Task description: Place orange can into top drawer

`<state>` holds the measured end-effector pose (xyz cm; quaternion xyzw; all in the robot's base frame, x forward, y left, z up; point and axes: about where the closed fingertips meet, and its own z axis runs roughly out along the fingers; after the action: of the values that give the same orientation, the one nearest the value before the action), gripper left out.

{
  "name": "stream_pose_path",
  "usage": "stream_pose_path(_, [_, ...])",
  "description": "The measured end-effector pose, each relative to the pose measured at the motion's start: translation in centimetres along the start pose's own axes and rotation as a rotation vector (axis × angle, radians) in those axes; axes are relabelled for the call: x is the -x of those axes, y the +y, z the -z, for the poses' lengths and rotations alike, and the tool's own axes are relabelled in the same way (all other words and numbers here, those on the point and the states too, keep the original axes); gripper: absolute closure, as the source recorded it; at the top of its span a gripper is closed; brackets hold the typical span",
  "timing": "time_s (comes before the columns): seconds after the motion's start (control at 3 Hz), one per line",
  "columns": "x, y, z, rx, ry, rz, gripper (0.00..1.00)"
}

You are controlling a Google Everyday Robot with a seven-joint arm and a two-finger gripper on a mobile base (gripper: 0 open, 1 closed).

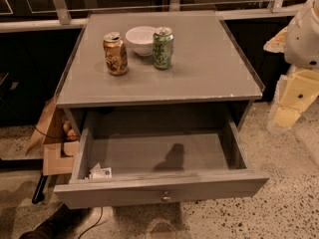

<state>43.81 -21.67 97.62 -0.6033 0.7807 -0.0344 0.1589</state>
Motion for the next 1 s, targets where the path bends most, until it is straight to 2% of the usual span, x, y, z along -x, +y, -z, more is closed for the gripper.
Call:
stream_pose_path(0.33, [0.0, 0.0, 0.0, 0.0, 0.0, 0.0, 0.0])
stream_pose_path(0.67, [0.0, 0.0, 0.0, 0.0, 0.0, 0.0, 0.19])
stream_pose_path(1.0, [1.4, -0.8, -1.2, -0.021, -0.062, -0.035, 0.42])
